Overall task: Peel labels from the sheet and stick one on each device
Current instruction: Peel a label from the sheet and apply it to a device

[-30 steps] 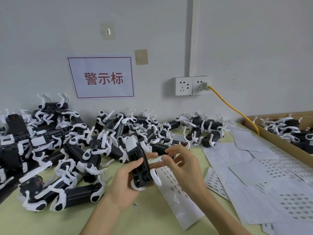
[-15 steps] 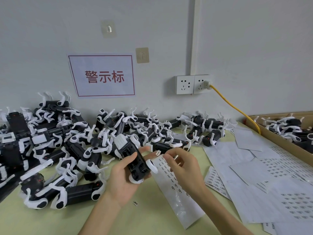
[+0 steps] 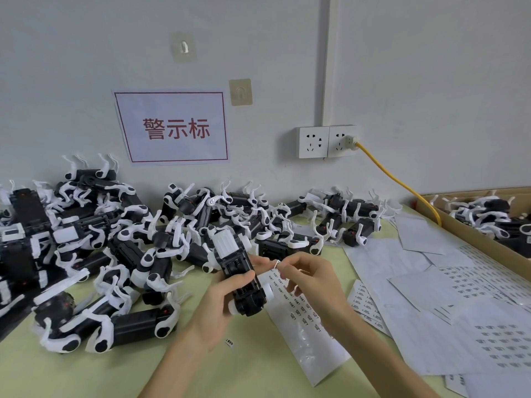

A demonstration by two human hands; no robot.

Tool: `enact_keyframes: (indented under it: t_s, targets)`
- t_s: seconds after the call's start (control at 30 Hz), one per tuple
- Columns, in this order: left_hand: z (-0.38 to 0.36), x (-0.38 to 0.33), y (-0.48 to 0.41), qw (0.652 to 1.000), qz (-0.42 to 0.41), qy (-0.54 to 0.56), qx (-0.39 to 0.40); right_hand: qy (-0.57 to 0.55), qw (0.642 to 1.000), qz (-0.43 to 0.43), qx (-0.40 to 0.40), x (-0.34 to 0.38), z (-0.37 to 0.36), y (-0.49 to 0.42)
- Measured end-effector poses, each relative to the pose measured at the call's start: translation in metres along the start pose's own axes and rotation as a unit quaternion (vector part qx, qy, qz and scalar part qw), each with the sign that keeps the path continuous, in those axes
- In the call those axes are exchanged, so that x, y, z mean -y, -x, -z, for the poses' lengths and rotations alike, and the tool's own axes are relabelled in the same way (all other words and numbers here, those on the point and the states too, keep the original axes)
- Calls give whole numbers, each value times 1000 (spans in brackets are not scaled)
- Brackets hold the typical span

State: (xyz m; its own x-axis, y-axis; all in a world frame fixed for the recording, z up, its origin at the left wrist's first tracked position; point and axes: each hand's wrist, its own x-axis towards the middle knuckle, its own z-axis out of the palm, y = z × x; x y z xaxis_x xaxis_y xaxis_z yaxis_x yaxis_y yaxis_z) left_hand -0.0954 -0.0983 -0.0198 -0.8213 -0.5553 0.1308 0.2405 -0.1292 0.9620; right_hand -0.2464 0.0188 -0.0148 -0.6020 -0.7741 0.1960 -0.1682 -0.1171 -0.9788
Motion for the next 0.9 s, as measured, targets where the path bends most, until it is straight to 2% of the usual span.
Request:
enact_keyframes:
  t_s: [0.17,0.27,0.37,0.47,0.57,0.67,0.8,0.9]
  targets:
    - [-4,1,-1,996,-26,-80,-13,33,999,15,-26,-1,0,0]
    - [-5,3,-2,996,-16,-81,-27,56,996,43,-45,-2,-2,1]
    - [-3,4,-2,997,12,-69,-46,28,996,68,-49,1,-1,2]
    - [-1,5,-4,995,17,-22,-94,29,996,81,-9,1,0,3]
    - [-2,4,-7,990,19,60,-128,100,990,83,59,-4,-3,6]
    - [-5,-1,-6,986,40,135,-88,180,975,97,87,-12,-11,7]
    - [-8,0,-3,991,53,116,-29,253,956,132,70,-21,-14,5]
    - [-11,2,-3,993,51,104,22,255,955,141,51,-23,-11,3]
